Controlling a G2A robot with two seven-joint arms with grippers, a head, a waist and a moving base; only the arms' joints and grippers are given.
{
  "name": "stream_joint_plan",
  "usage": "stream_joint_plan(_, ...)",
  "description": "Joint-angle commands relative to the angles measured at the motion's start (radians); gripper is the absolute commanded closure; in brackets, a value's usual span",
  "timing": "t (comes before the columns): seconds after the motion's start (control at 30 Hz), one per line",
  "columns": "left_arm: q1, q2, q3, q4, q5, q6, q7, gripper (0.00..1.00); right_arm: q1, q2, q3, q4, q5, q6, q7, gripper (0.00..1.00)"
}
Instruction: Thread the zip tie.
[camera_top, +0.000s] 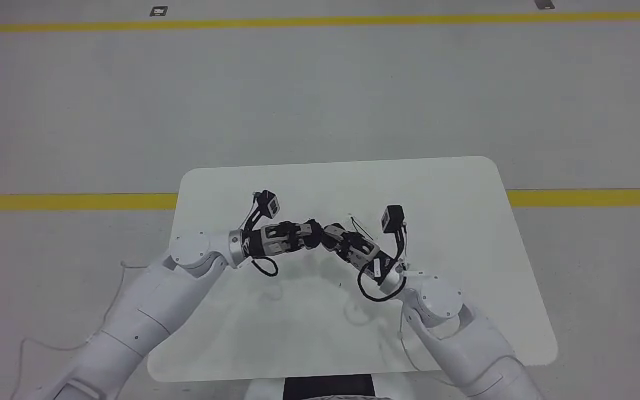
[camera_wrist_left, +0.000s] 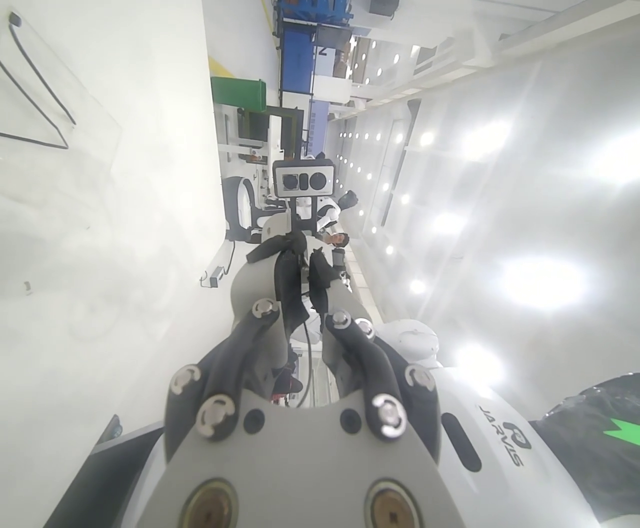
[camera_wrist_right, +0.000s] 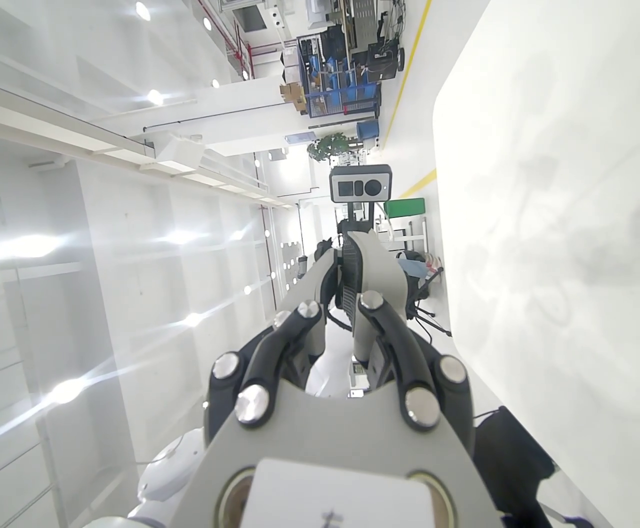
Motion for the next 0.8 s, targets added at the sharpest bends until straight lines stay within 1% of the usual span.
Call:
stream_joint_plan(0.0,0.0,-0.001,0.0,0.001,0.0,0.001,0.0,0.93,0.001,-0.001,0.0,0.0,-0.002,0.0,0.001,1.0)
stream_joint_plan(0.2,0.001,-0.003,-0.003,0.006,0.002,0.005,-0.001,0.93,0.001,-0.003,-0.001,0.0,-0.008,-0.004,0.007,1.0)
stream_joint_plan(0.27,0.001,-0.003,-0.004,0.008,0.001,0.006,0.0,1.0,0.001,-0.004,0.0,0.0,-0.01,-0.006,0.009,1.0)
stream_joint_plan(0.43,0.001,-0.005,-0.007,0.01,-0.001,0.005,-0.003,1.0,-0.001,-0.005,0.002,0.001,-0.012,-0.006,0.013,1.0)
stream_joint_plan(0.47,0.002,-0.005,-0.009,0.01,-0.001,0.004,-0.003,1.0,-0.002,-0.005,0.004,0.002,-0.011,-0.006,0.012,0.57)
stream_joint_plan(0.5,0.002,-0.005,-0.011,0.011,-0.002,0.003,-0.005,1.0,-0.003,-0.005,0.005,0.002,-0.009,-0.005,0.01,0.0)
stream_joint_plan(0.77,0.011,-0.004,-0.026,0.009,-0.005,-0.004,-0.009,1.0,-0.014,-0.006,0.027,0.002,0.004,-0.009,0.002,0.0)
